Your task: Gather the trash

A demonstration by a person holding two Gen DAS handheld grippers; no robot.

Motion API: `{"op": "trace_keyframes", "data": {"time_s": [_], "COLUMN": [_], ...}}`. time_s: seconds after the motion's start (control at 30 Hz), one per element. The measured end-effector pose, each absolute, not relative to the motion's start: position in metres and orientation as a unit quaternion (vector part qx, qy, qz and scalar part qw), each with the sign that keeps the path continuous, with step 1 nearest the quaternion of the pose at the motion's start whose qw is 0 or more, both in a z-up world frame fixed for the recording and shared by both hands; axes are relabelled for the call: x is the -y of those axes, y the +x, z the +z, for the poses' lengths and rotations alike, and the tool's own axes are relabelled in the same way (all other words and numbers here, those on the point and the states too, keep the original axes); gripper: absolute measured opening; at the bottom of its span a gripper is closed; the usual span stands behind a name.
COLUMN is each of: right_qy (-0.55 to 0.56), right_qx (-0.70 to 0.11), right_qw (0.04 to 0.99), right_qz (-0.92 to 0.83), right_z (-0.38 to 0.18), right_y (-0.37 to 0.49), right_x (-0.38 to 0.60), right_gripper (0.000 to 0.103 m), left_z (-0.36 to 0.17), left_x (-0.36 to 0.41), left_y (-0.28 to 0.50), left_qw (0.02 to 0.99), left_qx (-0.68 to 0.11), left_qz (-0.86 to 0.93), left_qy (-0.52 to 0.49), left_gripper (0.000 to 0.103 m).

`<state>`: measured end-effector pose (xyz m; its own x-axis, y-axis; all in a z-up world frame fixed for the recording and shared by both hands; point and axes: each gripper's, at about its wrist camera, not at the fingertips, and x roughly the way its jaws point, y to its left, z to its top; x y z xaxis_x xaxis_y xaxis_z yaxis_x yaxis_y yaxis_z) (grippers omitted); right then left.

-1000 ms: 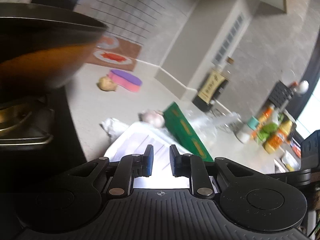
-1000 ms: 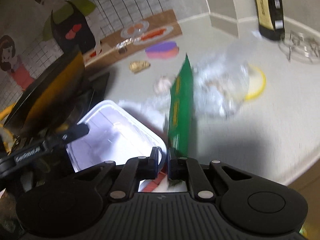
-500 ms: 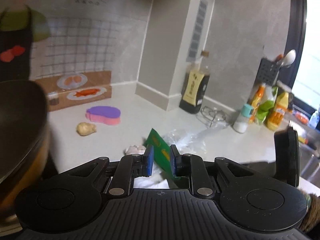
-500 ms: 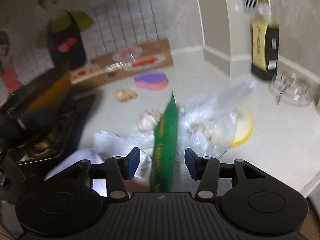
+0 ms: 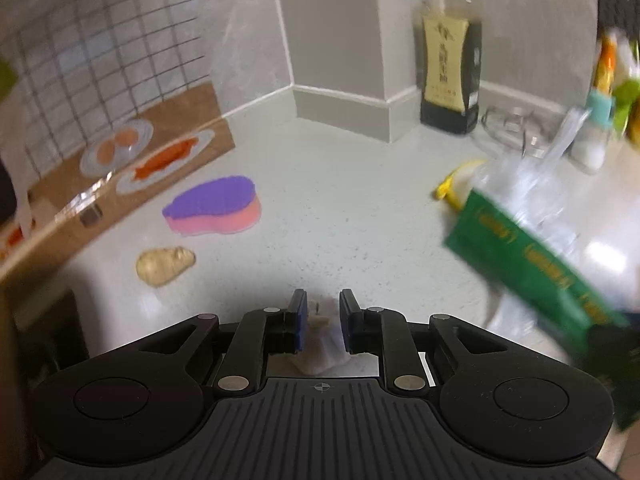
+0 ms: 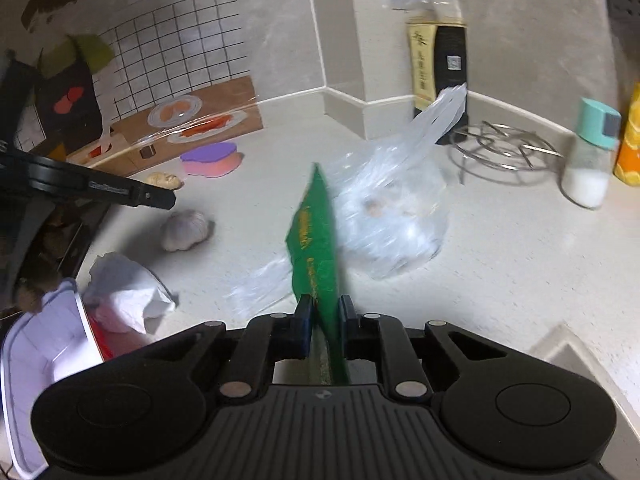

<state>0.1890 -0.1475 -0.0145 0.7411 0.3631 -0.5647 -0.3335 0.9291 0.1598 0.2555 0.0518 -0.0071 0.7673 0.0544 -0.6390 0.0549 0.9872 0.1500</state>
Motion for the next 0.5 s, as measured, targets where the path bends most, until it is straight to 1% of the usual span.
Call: {"op": "trace_keyframes", "data": {"time_s": [0.07, 0.13, 0.17, 0.23, 0.27, 0.33, 0.4, 0.5], "right_qy": [0.036, 0.046, 0.049, 0.050, 0.049, 0.050, 0.056, 0.057], "right_qx": [-0.306, -0.304, -0.303, -0.302, -0.302, -0.301, -0.304, -0.306], "right_qw": [0.931, 0.929, 0.928, 0.928, 0.928, 0.928, 0.926, 0.924], "right_qz": [0.197, 0.206, 0.209, 0.213, 0.212, 0.215, 0.218, 0.222], "right_z": [-0.017, -0.020, -0.022, -0.026, -0.028, -0.029, -0.030, -0.030], "right_y": [0.189, 0.189, 0.188, 0.188, 0.187, 0.187, 0.187, 0.185], "right_x": [0.153, 0.155, 0.155, 0.154, 0.155, 0.155, 0.155, 0.155], "right_gripper": [0.013, 0.014, 0.014, 0.014, 0.015, 0.018, 0.018, 0.019], "left_z": [-0.015, -0.022, -0.025, -0.027, -0.027, -0.028, -0.026, -0.022], "left_x": [-0.043, -0.034, -0.030, -0.027, -0.027, -0.029, -0.031, -0.033], "left_y": [0.257, 0.255, 0.253, 0.251, 0.251, 0.253, 0.254, 0.256], "left_qw": [0.932, 0.929, 0.927, 0.926, 0.926, 0.926, 0.926, 0.926], "left_qx": [-0.349, -0.345, -0.345, -0.345, -0.347, -0.350, -0.355, -0.359], "left_qz": [-0.003, -0.004, -0.008, -0.015, -0.018, -0.025, -0.033, -0.041], "left_qy": [0.103, 0.131, 0.145, 0.151, 0.149, 0.139, 0.124, 0.106], "left_gripper": [0.021, 0.032, 0.034, 0.041, 0.043, 0.052, 0.057, 0.058]}}
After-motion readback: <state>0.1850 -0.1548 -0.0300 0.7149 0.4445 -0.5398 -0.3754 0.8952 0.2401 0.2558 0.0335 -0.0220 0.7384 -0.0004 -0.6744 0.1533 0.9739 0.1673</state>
